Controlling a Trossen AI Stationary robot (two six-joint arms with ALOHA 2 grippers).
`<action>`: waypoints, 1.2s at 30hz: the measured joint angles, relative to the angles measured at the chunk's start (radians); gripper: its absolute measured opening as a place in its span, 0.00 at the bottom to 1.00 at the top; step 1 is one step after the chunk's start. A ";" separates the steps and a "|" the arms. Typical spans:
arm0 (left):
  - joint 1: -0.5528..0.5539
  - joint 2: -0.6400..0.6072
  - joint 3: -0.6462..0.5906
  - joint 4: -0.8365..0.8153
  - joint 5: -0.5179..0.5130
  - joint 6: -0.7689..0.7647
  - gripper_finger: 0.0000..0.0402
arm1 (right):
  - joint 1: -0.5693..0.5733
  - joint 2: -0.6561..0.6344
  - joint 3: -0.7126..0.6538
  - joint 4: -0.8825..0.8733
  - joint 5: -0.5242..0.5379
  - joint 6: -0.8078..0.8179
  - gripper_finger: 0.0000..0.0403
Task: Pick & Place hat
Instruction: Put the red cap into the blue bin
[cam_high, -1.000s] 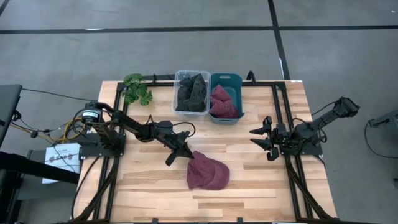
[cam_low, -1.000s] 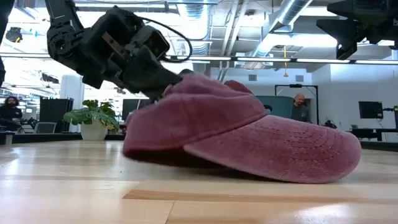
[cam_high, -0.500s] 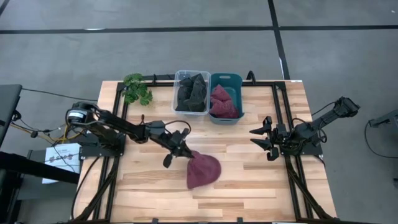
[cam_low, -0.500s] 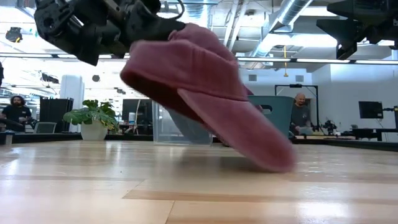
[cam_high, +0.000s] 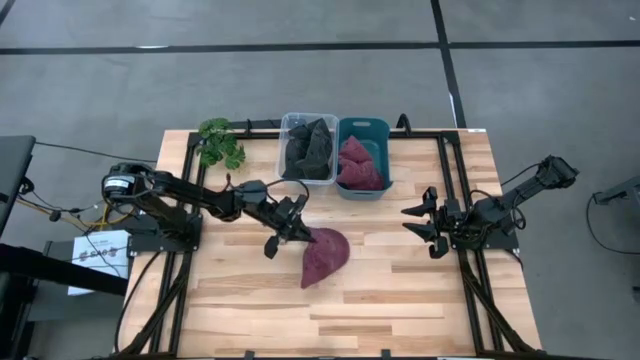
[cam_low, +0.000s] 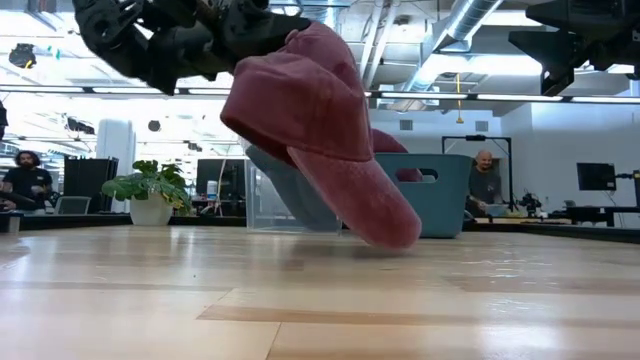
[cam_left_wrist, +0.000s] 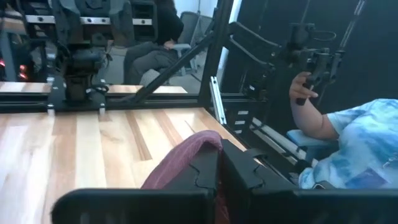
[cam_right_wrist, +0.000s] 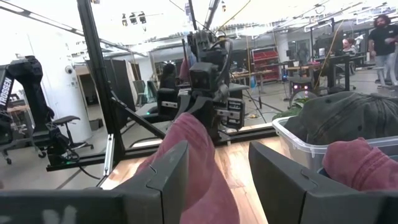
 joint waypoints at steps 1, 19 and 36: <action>0.004 0.000 0.018 -0.025 0.009 0.001 0.02 | 0.000 0.000 0.000 0.000 0.000 0.000 0.40; 0.087 0.001 0.265 -0.231 0.081 0.124 0.02 | 0.000 0.000 0.000 0.000 0.002 -0.005 0.40; 0.287 0.001 0.511 -0.379 0.190 0.123 0.03 | -0.001 0.000 0.000 0.000 0.003 -0.063 0.40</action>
